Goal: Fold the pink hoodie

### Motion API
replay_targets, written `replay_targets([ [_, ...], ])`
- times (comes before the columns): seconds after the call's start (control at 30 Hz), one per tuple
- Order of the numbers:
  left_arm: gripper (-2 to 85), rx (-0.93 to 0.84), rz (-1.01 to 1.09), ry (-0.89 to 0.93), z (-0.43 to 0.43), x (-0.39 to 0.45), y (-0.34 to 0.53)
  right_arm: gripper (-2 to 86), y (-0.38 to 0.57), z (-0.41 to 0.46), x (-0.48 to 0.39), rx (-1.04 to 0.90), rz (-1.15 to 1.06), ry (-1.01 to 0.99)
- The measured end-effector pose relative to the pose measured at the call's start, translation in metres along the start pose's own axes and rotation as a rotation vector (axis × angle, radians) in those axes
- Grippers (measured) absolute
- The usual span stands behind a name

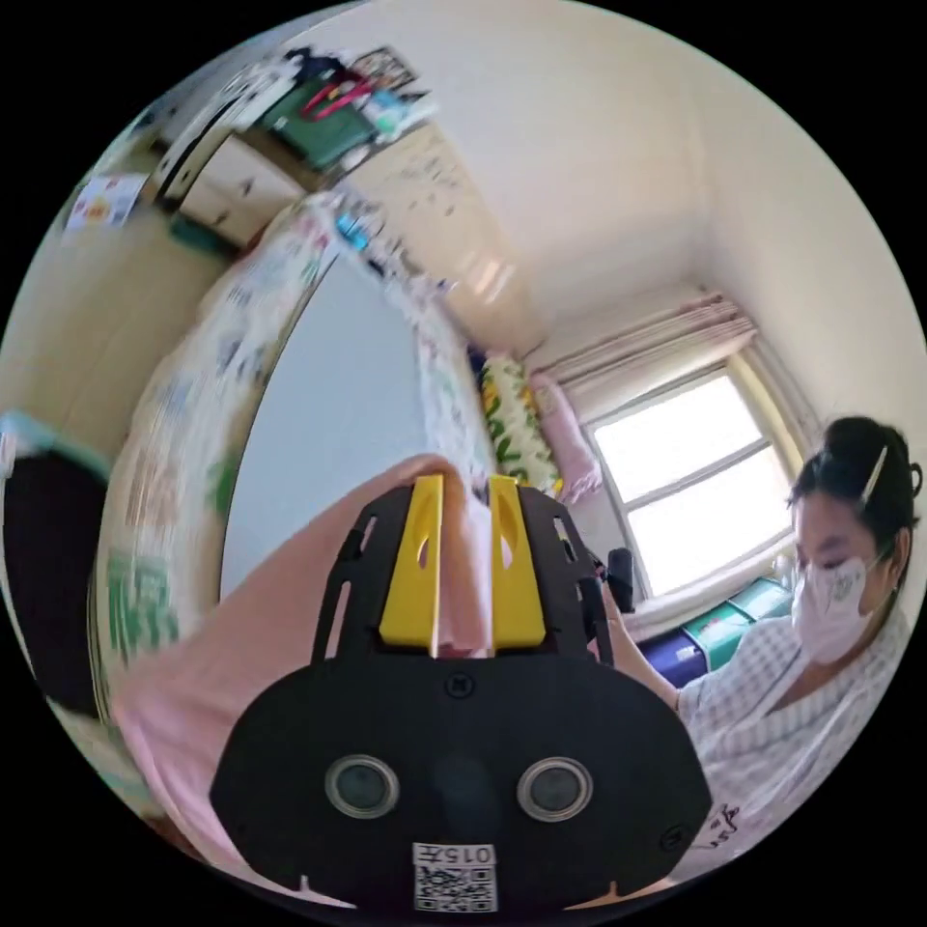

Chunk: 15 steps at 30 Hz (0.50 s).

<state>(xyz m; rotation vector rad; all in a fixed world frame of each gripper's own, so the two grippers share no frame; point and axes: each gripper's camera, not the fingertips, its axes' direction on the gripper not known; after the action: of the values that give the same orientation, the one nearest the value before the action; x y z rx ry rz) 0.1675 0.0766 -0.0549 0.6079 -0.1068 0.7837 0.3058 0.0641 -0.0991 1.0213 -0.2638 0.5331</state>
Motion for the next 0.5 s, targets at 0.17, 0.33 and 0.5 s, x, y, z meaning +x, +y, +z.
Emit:
replay_targets([
  [0.17,7.8,-0.178,0.17,-0.144,-0.007,0.019,0.032,6.8,0.064,0.053,-0.019,-0.253,-0.154,0.17],
  [0.33,8.4,-0.548,0.07,-0.229,0.004,-0.01,0.172,8.3,0.212,0.101,0.018,-0.653,0.037,0.197],
  [0.5,9.4,-0.769,-0.003,-0.157,0.017,0.009,0.292,9.8,0.29,0.118,0.017,-0.799,0.126,0.23],
])
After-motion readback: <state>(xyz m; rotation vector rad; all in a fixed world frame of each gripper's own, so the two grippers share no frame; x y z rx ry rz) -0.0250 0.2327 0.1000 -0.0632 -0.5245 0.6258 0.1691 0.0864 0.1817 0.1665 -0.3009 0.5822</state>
